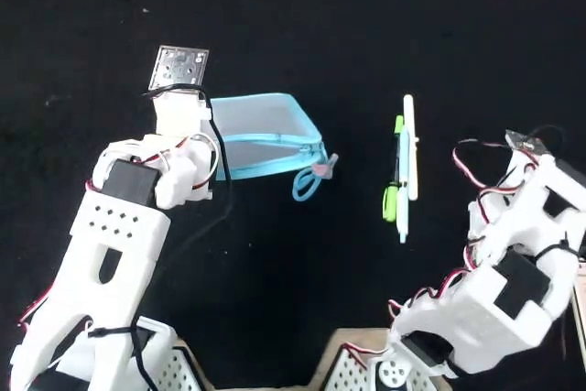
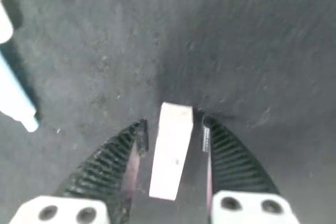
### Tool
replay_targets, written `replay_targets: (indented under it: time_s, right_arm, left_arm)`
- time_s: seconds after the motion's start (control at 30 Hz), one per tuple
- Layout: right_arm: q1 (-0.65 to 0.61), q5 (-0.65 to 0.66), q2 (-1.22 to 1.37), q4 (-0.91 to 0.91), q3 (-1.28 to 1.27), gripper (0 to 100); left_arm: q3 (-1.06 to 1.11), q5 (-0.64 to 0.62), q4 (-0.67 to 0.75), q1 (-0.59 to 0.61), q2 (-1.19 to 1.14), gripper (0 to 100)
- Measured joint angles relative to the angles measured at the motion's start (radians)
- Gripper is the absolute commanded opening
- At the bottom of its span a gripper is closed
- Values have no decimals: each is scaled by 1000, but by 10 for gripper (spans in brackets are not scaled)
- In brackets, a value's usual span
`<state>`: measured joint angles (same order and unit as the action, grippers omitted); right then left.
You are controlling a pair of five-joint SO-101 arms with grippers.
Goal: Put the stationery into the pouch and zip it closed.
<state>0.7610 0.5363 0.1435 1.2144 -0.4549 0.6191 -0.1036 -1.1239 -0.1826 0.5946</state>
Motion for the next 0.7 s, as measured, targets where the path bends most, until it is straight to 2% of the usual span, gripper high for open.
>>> replay_targets:
  time_s: [0.3, 0.37, 0.47, 0.63, 0.7]
  right_arm:
    - [-31, -57, 57, -63, 9, 154]
    - [-31, -58, 78, -57, 29, 124]
    - [-31, -60, 112, -8, 84, 96]
    - [-37, -57, 124, 107, 127, 169]
    - [-35, -57, 124, 135, 127, 166]
  left_arm:
    - [0, 0, 0, 0, 0, 30]
    - [0, 0, 0, 0, 0, 30]
    - [0, 0, 0, 0, 0, 30]
    - [0, 0, 0, 0, 0, 30]
    - [0, 0, 0, 0, 0, 30]
